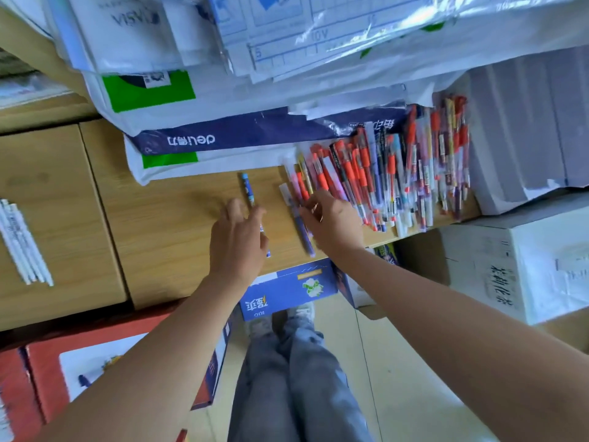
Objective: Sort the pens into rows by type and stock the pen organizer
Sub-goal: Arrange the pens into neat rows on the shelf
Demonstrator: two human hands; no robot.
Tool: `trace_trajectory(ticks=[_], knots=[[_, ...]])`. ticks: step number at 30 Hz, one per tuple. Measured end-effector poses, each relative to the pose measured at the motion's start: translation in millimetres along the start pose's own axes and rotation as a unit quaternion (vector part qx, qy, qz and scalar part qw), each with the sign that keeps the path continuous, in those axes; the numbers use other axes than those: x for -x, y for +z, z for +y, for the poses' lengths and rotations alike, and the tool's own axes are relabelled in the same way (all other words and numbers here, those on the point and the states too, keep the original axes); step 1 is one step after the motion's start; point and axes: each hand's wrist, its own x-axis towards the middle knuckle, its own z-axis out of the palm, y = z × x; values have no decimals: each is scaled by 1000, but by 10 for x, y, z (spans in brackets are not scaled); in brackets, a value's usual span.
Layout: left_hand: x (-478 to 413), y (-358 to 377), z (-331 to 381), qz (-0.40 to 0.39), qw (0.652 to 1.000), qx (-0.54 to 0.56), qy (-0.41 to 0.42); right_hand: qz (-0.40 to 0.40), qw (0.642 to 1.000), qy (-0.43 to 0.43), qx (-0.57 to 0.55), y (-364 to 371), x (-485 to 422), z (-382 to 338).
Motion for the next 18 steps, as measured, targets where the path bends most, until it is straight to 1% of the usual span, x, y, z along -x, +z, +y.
trace_trajectory(ticks=[3, 5, 7, 9, 12, 15, 18], knots=[[-37, -17, 71, 18, 999, 32, -15, 53, 999, 5, 6, -73, 19, 127], [-64, -18, 100, 23, 999, 48, -11, 61, 998, 6, 19, -101, 34, 181], [-85, 3, 105, 20, 998, 54, -7, 36, 999, -4, 30, -95, 54, 190], [-98, 27, 87, 12, 999, 53, 1, -7, 999, -14, 43, -45, 80, 139], [-111, 52, 44, 12, 999, 52, 3, -51, 993, -1, 105, 80, 103, 15], [-117, 62, 1, 10, 998, 57, 3, -59, 987, 17, 150, 156, 86, -67], [-133, 50, -15, 5, 997, 77, -4, -43, 989, 42, 134, 155, 79, -85]])
